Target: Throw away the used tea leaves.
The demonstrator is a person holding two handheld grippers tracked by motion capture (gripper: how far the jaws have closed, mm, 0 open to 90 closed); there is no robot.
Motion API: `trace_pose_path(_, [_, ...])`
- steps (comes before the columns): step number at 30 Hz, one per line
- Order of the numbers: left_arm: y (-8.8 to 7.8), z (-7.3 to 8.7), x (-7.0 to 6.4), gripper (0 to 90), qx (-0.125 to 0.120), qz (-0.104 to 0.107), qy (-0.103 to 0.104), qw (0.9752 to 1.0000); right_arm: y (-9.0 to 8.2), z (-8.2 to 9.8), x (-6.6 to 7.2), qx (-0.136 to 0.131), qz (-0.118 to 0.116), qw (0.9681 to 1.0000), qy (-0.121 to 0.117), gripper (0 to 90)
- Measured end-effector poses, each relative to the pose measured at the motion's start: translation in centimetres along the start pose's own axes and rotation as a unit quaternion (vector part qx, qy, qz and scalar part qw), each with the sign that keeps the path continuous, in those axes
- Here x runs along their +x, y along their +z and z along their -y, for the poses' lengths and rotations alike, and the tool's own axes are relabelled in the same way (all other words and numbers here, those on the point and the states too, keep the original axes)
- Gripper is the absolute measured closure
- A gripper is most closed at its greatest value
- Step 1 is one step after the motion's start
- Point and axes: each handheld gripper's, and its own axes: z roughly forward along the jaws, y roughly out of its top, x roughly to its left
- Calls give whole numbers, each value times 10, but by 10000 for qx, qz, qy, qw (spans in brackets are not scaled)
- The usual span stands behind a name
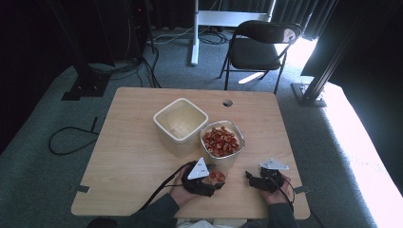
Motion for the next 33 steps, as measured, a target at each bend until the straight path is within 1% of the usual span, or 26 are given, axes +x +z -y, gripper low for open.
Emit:
trace_pose_path(1, [-1, 0, 1, 256, 8, 70, -47, 10000, 0, 0, 0, 1, 0, 10000, 1, 262])
trace_pose_path(2, [-3, 0, 2, 239, 13, 76, -48, 10000, 0, 0, 0, 2, 1, 10000, 3, 262])
trace_pose_path(4, [-6, 0, 2, 198, 38, 169, -40, 9998, 0, 0, 0, 2, 0, 10000, 3, 262])
trace_pose_path(5, [-8, 0, 1, 179, 40, 128, -29, 9999, 0, 0, 0, 2, 0, 10000, 3, 262])
trace_pose_path(6, [-10, 1, 1, 177, 37, 170, -23, 9998, 0, 0, 0, 3, 0, 10000, 3, 262])
trace_pose_path(7, [-12, 1, 1, 177, 23, 150, -31, 9999, 0, 0, 0, 3, 0, 10000, 2, 262])
trace_pose_path(9, [-16, 3, 1, 177, 37, 183, -21, 9998, 0, 0, 0, 3, -1, 10000, 1, 262])
trace_pose_path(11, [-21, 4, 0, 177, 35, 135, 49, 9999, 0, 0, 0, 5, -2, 10000, 1, 261])
trace_pose_path(12, [-24, 5, -1, 177, 82, 65, 75, 9999, 0, 0, 0, 5, -3, 10000, -1, 261])
trace_pose_path(13, [-27, 6, -1, 177, 73, 34, 99, 9999, 0, 0, 0, 4, -5, 10000, 0, 261])
trace_pose_path(14, [-30, 7, -1, 177, 77, 28, 84, 9999, 0, 0, 0, 4, -6, 10000, -3, 260])
trace_pose_path(16, [-37, 9, 0, 177, 63, -64, 72, 9999, 0, 0, 0, 4, -7, 10000, -4, 260])
trace_pose_path(18, [-45, 12, 4, 177, 39, -156, 1, 9999, 0, 0, 0, 2, -58, 10000, -56, 263])
trace_pose_path(19, [-45, 12, 4, 177, 39, -156, 1, 9999, 0, 0, 0, 2, -58, 10000, -56, 263])
trace_pose_path(20, [-56, 15, 10, 177, 58, -366, -54, 9993, 0, 0, 0, -2, -89, 9999, -80, 268])
trace_pose_path(21, [-59, 16, 13, 178, 74, -457, -55, 9989, 0, 0, 0, -2, -90, 9999, -82, 267])
trace_pose_path(22, [-63, 18, 16, 178, 76, -546, -109, 9984, 0, 0, 0, -1, -92, 9999, -80, 267])
trace_pose_path(23, [-69, 20, 21, 180, 103, -666, -177, 9976, 0, 0, 0, -2, -91, 9999, -78, 267])
trace_pose_path(26, [-83, 22, 32, 181, 135, -980, -253, 9948, 0, 0, 1, 6, -104, 9999, -97, 247])
trace_pose_path(27, [-87, 22, 35, 181, 117, -1098, -251, 9936, 0, 0, 1, 16, -110, 9999, -100, 233])
trace_pose_path(29, [-98, 21, 41, 182, 36, -1268, -291, 9915, 1, 0, 2, 53, -148, 9998, -139, 184])
trace_pose_path(30, [-103, 20, 45, 183, -14, -1375, -320, 9900, 1, 0, 2, 72, -178, 9997, -172, 169])
trace_pose_path(32, [-112, 20, 52, 187, -69, -1530, -389, 9874, 1, 0, 3, 110, -202, 9995, -195, 158])
trace_pose_path(33, [-119, 21, 56, 187, -91, -1679, -411, 9849, 0, 0, 3, 115, -202, 9995, -192, 158])
